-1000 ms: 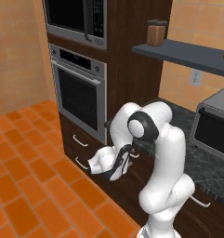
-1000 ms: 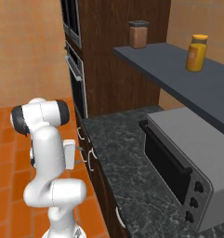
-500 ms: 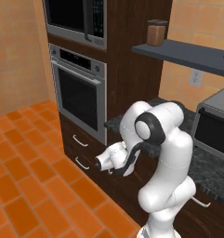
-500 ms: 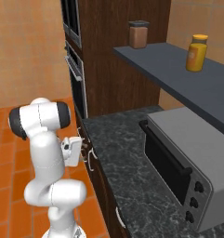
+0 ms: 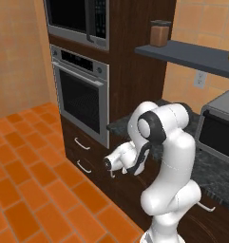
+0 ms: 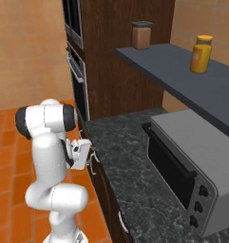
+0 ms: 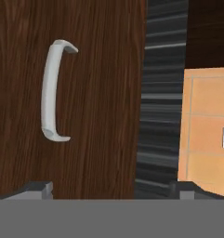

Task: Take a straw from the drawer in front and place it inside the glass cup on the dining counter.

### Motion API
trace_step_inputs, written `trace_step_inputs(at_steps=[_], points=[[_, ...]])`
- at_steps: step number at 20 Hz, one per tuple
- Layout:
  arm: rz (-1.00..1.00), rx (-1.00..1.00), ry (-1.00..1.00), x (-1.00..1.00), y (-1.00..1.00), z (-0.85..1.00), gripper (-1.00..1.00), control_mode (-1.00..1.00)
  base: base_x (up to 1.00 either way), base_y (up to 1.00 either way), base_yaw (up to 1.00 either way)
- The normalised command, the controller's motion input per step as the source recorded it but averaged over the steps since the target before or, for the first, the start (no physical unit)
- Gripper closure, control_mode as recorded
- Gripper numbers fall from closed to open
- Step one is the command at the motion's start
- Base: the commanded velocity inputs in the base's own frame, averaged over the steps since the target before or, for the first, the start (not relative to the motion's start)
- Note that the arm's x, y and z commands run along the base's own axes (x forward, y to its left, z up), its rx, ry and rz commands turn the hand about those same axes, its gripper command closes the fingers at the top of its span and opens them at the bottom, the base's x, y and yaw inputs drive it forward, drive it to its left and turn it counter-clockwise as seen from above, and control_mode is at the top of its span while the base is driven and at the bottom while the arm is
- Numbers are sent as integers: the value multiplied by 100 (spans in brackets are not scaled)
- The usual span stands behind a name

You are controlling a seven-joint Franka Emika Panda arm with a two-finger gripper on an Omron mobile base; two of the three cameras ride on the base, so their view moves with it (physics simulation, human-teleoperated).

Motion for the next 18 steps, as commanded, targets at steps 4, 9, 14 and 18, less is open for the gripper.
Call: trace_step_inputs(at_steps=[4,9,14,18], points=[[0,0,9,33,0,-38,-100,-100,0,0,0],[0,0,8,30,0,-52,-100,-100,0,0,0],[0,0,6,34,0,-49,-100,-100,0,0,0],[0,0,2,51,0,-26,-100,-100,0,0,0]])
